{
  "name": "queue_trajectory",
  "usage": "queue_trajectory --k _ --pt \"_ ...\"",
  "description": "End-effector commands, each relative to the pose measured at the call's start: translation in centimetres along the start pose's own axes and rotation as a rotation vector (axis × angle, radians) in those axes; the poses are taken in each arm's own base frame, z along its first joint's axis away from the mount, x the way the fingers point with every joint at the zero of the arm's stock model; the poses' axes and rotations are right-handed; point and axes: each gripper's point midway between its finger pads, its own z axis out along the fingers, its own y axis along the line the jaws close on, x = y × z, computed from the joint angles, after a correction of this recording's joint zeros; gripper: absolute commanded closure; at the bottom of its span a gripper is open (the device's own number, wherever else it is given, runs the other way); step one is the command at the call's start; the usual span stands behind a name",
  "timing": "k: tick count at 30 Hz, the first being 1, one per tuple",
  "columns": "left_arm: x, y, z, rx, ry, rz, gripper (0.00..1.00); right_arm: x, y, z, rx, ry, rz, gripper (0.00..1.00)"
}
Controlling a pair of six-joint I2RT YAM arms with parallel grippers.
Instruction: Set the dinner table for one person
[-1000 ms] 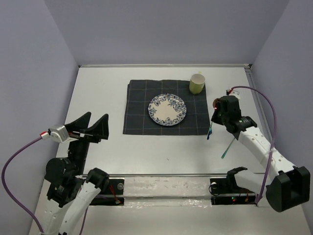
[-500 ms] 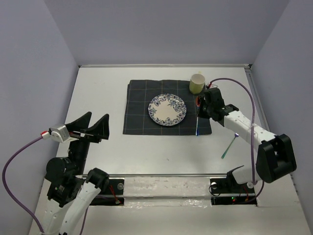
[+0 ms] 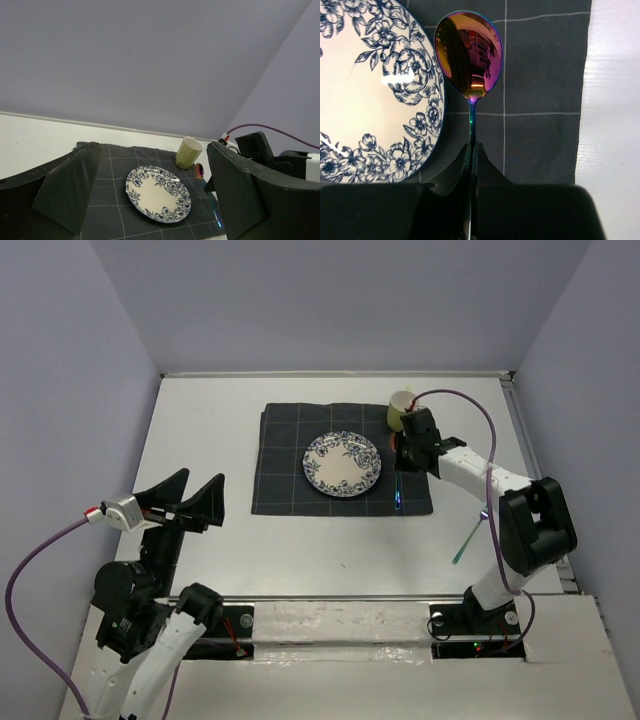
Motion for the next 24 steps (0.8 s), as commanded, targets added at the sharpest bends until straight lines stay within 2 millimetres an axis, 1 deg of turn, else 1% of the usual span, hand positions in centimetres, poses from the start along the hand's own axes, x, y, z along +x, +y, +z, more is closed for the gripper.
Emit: queue_trajectory --k 1,2,3,5,6,11,15,17,18,20,24 --pt "-1.4 -0.9 -0.2 0.043 -0.045 -0.001 0.01 -3.7 0.9 0.4 -0.003 -0.085 -0.016 1.00" --pt "-1.3 -0.9 -0.1 0.043 -0.041 0.001 0.01 -3.8 0.9 0.7 0.002 -0.082 -0.017 1.00" --pt "-1.3 -0.9 -0.1 0.044 -0.039 0.002 0.01 -3.5 0.7 1.4 0.018 -0.073 -0.014 1.00" --pt "-1.2 -0.9 0.0 0.043 -0.035 0.005 0.01 -3.5 0.9 2.0 0.016 -0.062 -0.013 1.00" --pt "-1.2 -1.0 0.0 0.044 -0.032 0.004 0.01 -3.1 0.9 2.6 0.018 -0.046 -0.016 1.00" --pt "-1.2 -0.9 0.0 0.041 -0.035 0.007 0.01 -3.3 1.0 3.3 0.025 -0.048 -0.008 1.00" --pt "-1.1 -0.9 0.0 0.040 -0.031 0.006 0.01 -3.8 1.0 3.8 0.023 -0.054 -0.005 1.00" --pt "-1.1 -0.8 0.1 0.038 -0.030 0.008 0.01 -3.5 0.9 4.5 0.029 -0.040 -0.012 1.00" --pt "-1.1 -0.8 0.1 0.037 -0.028 0.009 0.01 -3.8 0.6 4.7 0.036 -0.043 -0.005 1.00" --pt "-1.0 -0.9 0.1 0.038 -0.026 0.007 0.01 -3.3 0.4 5.4 0.045 -0.029 -0.011 1.00" --pt "-0.9 -0.8 0.1 0.036 -0.024 0.007 0.01 -3.6 -0.1 6.0 0.062 -0.031 -0.010 1.00"
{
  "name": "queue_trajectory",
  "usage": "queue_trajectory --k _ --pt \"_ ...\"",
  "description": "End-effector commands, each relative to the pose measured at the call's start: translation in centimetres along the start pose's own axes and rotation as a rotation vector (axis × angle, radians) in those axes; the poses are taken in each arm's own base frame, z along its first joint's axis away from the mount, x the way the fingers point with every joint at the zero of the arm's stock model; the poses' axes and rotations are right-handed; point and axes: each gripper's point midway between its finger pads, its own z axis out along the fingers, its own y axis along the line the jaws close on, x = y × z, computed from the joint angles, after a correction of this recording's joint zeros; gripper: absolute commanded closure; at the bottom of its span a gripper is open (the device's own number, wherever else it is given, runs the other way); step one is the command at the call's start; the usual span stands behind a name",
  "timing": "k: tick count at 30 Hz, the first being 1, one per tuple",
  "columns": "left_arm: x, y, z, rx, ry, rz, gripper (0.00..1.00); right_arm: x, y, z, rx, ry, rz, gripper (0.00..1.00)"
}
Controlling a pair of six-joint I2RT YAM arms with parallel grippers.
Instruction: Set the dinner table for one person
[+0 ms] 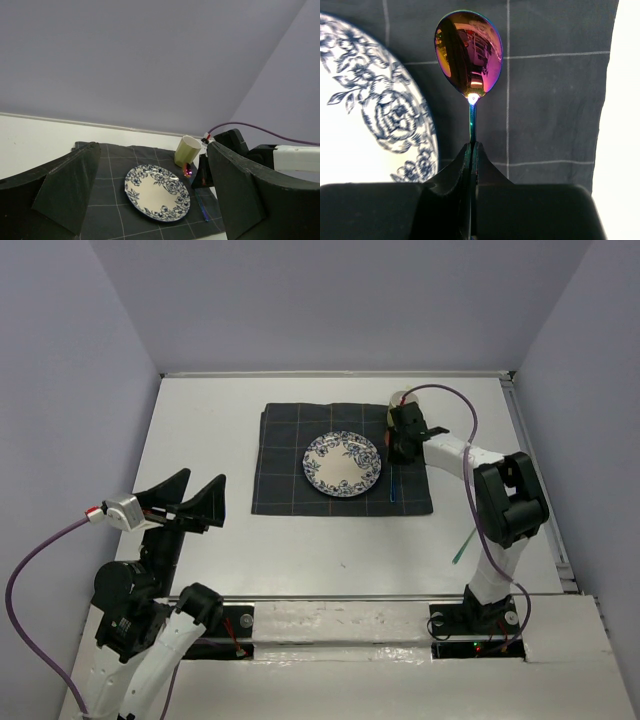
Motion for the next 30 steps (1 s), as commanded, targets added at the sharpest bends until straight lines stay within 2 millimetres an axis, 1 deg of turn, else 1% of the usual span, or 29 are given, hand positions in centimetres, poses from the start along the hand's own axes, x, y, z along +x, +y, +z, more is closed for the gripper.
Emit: queue_trajectory --k 1,4,6,11,13,14,15,16,20,22,23,24,25,26,27,28,29,30 --pt "-1.0 -0.5 0.2 0.018 -0.030 0.008 0.01 -3.0 0.0 0.4 0.008 -0.082 0.005 1.00" --pt "-1.0 -0.5 0.2 0.021 -0.029 0.007 0.01 -2.9 0.0 0.4 0.008 -0.077 0.008 1.00" --pt "-1.0 -0.6 0.3 0.021 -0.029 0.008 0.01 -3.1 -0.4 0.6 0.014 -0.078 0.015 1.00" --pt "-1.0 -0.6 0.2 0.024 -0.030 0.010 0.01 -2.7 -0.4 1.4 0.019 -0.062 0.007 1.00" --pt "-1.1 -0.6 0.1 0.025 -0.033 0.009 0.01 -2.7 -0.3 1.6 0.017 -0.058 0.009 0.94" --pt "-1.2 -0.6 0.1 0.026 -0.035 0.008 0.01 -2.6 -0.3 1.8 0.018 -0.054 0.010 0.85" --pt "-1.3 -0.6 0.1 0.023 -0.036 0.008 0.01 -2.7 -0.2 1.8 0.018 -0.059 0.012 0.81" --pt "-1.3 -0.6 0.1 0.024 -0.038 0.006 0.01 -2.8 -0.2 1.8 0.018 -0.059 0.012 0.73" --pt "-1.4 -0.6 0.0 0.025 -0.040 0.006 0.01 -3.2 -0.2 1.4 0.017 -0.068 0.017 0.60" --pt "-1.4 -0.6 -0.1 0.026 -0.041 0.005 0.01 -4.0 -0.3 0.2 0.022 -0.097 0.027 0.54" --pt "-1.4 -0.6 -0.1 0.027 -0.043 0.005 0.01 -3.8 -0.7 -0.2 0.034 -0.099 0.041 0.53" --pt "-1.4 -0.6 -0.1 0.026 -0.043 0.006 0.01 -4.9 -1.2 -1.9 0.053 -0.148 0.060 0.53" --pt "-1.4 -0.6 -0.1 0.026 -0.041 0.005 0.01 -5.1 -2.0 -2.8 0.069 -0.167 0.084 0.53" --pt "-1.4 -0.7 -0.1 0.028 -0.042 0.005 0.01 -3.9 -3.6 -3.1 0.098 -0.152 0.131 0.53" --pt "-1.5 -0.7 -0.2 0.032 -0.045 0.003 0.01 -3.4 -4.6 -3.7 0.108 -0.155 0.168 0.53" --pt "-1.7 -0.8 -0.3 0.034 -0.051 0.001 0.01 -3.8 -5.4 -5.6 0.096 -0.191 0.251 0.54" --pt "-1.8 -0.8 -0.4 0.038 -0.054 -0.002 0.01 -0.9 -8.1 -5.4 0.144 -0.143 0.311 0.54" --pt "-1.8 -0.9 -0.4 0.040 -0.056 -0.006 0.01 0.3 -9.4 -5.8 0.166 -0.134 0.355 0.55"
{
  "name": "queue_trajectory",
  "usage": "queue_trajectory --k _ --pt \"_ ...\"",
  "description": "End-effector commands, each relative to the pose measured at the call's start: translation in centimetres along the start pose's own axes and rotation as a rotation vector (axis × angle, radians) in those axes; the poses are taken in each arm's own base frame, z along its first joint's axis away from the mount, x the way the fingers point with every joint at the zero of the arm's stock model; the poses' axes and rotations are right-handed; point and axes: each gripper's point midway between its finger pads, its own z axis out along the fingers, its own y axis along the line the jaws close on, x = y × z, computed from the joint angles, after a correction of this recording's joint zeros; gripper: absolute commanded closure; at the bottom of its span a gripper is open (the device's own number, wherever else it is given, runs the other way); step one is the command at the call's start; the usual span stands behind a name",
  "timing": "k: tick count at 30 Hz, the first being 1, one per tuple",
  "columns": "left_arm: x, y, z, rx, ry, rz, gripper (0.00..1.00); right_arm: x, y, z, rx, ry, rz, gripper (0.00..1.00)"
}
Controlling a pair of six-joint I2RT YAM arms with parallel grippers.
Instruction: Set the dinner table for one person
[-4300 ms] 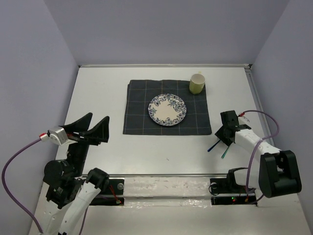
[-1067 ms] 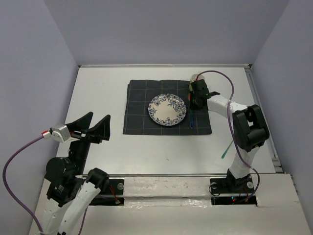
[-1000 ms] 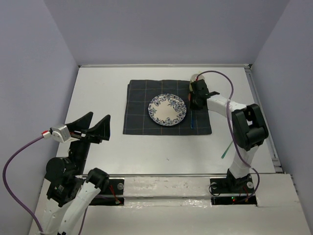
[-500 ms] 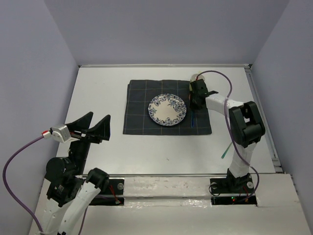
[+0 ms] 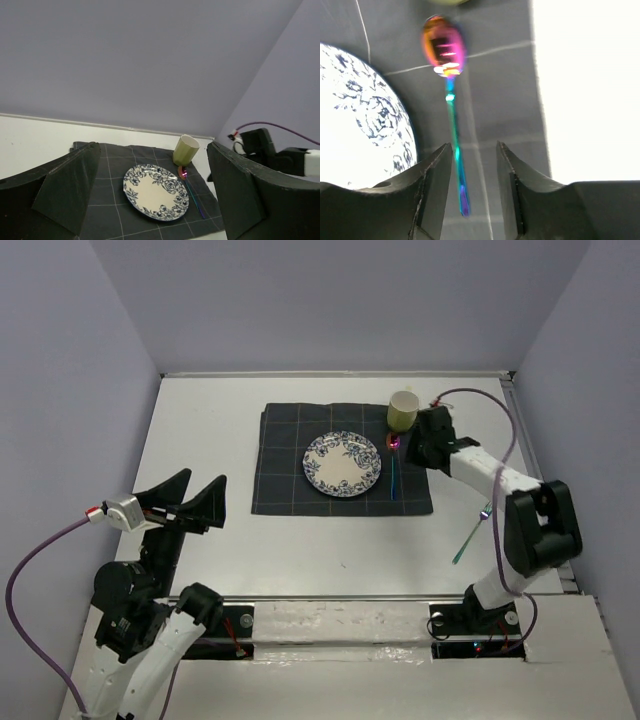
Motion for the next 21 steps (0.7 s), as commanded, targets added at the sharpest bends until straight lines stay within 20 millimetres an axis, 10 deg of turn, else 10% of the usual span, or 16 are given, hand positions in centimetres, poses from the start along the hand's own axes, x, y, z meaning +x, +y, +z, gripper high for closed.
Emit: queue_trajectory --k 1,10,21 --pt "-2.0 -0.8 -0.5 0.036 -0.062 -0.006 0.01 1.5 -8.0 -3.6 0.135 -0.052 0.295 0.55" --pt "-2.6 -1.4 -1.2 0.073 -0.077 -0.030 0.01 9.4 -17.4 -8.1 0.351 -0.022 0.636 0.41" --pt "-3.2 -1.5 -1.7 0.083 -0.098 -0.042 0.01 12.1 -18.8 -7.2 0.404 0.108 0.694 0.39"
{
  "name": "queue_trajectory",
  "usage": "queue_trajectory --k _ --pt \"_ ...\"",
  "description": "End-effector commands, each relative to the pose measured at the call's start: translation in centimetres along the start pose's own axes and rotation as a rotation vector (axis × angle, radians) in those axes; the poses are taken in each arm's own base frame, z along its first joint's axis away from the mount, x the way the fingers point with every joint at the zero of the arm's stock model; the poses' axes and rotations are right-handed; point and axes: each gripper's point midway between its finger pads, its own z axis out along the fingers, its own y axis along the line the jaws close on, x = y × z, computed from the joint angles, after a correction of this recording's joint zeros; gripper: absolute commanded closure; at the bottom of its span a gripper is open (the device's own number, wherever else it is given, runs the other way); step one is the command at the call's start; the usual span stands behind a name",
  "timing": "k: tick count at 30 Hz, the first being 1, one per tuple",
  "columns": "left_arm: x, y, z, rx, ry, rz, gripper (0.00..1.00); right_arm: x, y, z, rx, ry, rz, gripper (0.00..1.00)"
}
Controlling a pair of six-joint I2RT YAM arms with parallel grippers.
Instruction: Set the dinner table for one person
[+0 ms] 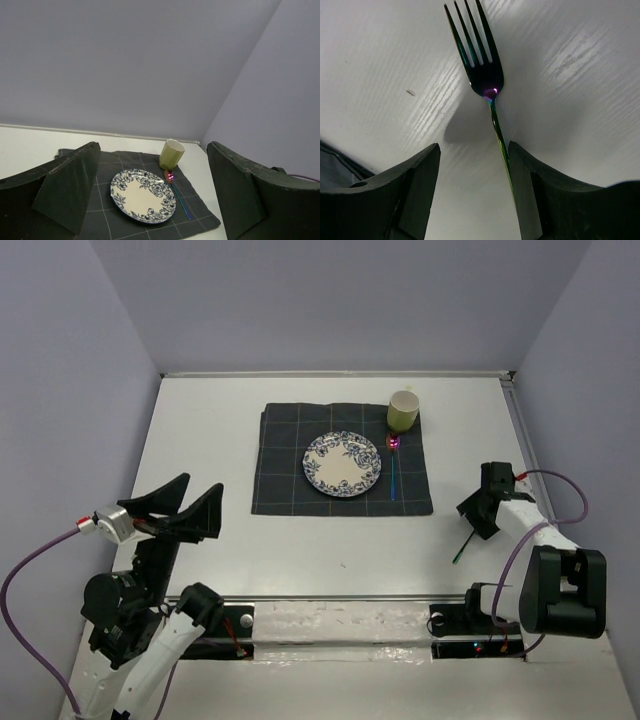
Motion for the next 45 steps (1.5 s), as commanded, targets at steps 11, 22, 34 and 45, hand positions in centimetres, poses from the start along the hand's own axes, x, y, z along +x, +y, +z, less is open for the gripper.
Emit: queue_trajectory --k 11,22,34,45 --pt "-2.3 -0.3 -0.6 0.013 -0.072 -0.002 0.01 0.6 1.2 1.9 0.010 0.101 -0.004 0.83" --pt "-1.9 -0.3 -0.3 0.011 -0.058 0.001 0.01 -2.1 2.9 -0.2 -0.087 0.004 -0.046 1.00" --pt "-0.9 -0.1 0.5 -0.005 -0.025 0.018 0.01 6.3 24.4 -18.7 -0.784 -0.043 -0.404 1.00" --pt "0.5 0.7 1.5 -0.048 0.020 0.037 0.01 21.1 42.0 -22.2 -0.956 0.052 -0.646 1.00"
